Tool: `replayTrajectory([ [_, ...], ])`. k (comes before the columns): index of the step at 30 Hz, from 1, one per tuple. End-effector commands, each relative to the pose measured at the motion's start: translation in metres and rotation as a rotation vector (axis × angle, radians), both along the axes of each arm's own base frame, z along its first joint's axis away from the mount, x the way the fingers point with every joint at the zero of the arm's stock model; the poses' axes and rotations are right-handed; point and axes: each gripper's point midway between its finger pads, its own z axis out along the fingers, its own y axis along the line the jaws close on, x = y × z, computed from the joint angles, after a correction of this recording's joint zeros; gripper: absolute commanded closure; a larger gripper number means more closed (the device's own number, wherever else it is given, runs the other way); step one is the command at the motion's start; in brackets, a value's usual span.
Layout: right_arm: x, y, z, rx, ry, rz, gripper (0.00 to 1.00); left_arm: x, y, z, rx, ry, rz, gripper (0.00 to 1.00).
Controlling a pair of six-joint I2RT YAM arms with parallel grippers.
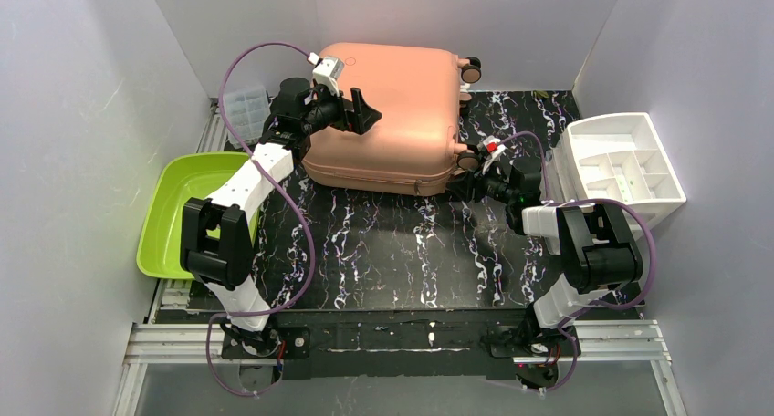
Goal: Open, take out, and arrange the luggage
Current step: Grab the zipper of the luggage.
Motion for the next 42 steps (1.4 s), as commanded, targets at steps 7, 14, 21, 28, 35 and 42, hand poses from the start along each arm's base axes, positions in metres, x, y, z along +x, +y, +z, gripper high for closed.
replayTrajectory([
  [7, 0.010, 0.003, 0.021, 0.034, -0.050, -0.009, 0.56, -0.021, 0.006, -0.058, 0.054, 0.244, 0.008, 0.02],
  [14, 0.014, -0.011, 0.025, 0.059, -0.053, -0.037, 0.65, -0.024, 0.010, -0.064, 0.077, 0.242, 0.013, 0.02],
  [21, 0.011, -0.007, 0.019, 0.060, -0.044, -0.004, 0.67, -0.026, 0.009, -0.062, 0.068, 0.232, 0.004, 0.02],
  [28, 0.006, -0.002, 0.019, 0.056, -0.060, 0.050, 0.42, -0.026, 0.007, -0.064, 0.062, 0.244, -0.005, 0.02],
  [35, 0.016, 0.004, 0.012, 0.066, -0.035, 0.047, 0.44, -0.025, 0.005, -0.065, 0.054, 0.252, -0.009, 0.02],
  [42, 0.024, 0.006, 0.016, 0.098, -0.060, 0.047, 0.53, -0.026, 0.004, -0.064, 0.054, 0.252, -0.015, 0.02],
])
